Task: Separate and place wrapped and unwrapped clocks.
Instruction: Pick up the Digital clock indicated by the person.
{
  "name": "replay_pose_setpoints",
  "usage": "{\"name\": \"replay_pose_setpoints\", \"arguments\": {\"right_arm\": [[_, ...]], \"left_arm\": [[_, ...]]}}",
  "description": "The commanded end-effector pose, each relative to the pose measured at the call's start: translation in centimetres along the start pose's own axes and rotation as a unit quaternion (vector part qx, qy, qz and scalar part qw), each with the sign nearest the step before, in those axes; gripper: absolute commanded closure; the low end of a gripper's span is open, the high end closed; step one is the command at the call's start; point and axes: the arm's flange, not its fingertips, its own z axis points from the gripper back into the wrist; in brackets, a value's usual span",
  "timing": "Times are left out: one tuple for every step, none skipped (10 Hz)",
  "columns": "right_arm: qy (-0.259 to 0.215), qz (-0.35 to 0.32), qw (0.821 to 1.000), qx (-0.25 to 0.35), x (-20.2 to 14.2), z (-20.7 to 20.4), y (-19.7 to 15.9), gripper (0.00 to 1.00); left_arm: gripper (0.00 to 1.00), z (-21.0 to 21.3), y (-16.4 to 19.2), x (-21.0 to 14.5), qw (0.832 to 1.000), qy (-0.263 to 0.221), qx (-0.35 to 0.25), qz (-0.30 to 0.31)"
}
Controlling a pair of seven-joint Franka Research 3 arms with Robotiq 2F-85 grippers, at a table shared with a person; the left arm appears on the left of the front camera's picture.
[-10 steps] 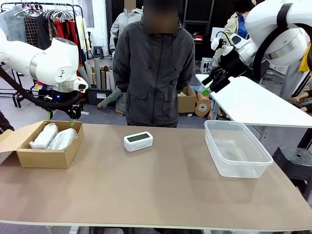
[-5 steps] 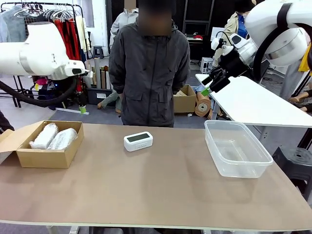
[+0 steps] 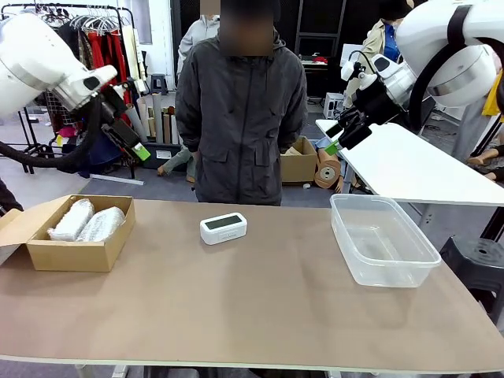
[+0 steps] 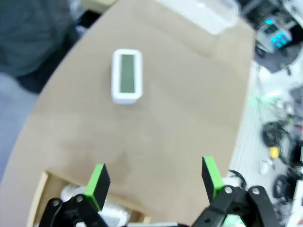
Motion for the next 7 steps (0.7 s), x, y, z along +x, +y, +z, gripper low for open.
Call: {"name": "replay_pose_setpoints", "arguments": {"right_arm": [[0.002, 0.002, 1.0, -0.003, 0.1, 0.1, 0.1, 0.0], [0.002, 0.002, 1.0, -0.003, 0.1, 0.1, 0.1, 0.0], [0.002, 0.002, 1.0, -0.003, 0.1, 0.1, 0.1, 0.0], [0.002, 0.002, 1.0, -0.003, 0.1, 0.1, 0.1, 0.0], [0.002, 0.002, 1.0, -0.003, 0.1, 0.1, 0.1, 0.0], [0.002, 0.002, 1.0, -0.003, 0.1, 0.1, 0.1, 0.0], [0.002, 0.002, 1.0, -0.003, 0.1, 0.1, 0.1, 0.0]], "left_arm": [[0.0, 1.9, 2.1, 0.2, 0.997, -0.002, -0.062, -0.035], [0.0, 2.5, 2.1, 0.7, 0.995, -0.012, -0.068, -0.076], [0.0, 2.8, 2.2, 1.1, 0.995, -0.013, -0.028, -0.097], [0.0, 1.5, 0.7, 0.0, 0.997, -0.004, -0.054, -0.049], [0.0, 1.5, 0.7, 0.0, 0.997, -0.004, -0.054, -0.049], [0.0, 1.5, 0.7, 0.0, 0.997, -0.004, -0.054, -0.049], [0.0, 1.9, 1.4, 0.4, 0.996, -0.005, -0.052, -0.067]]}}
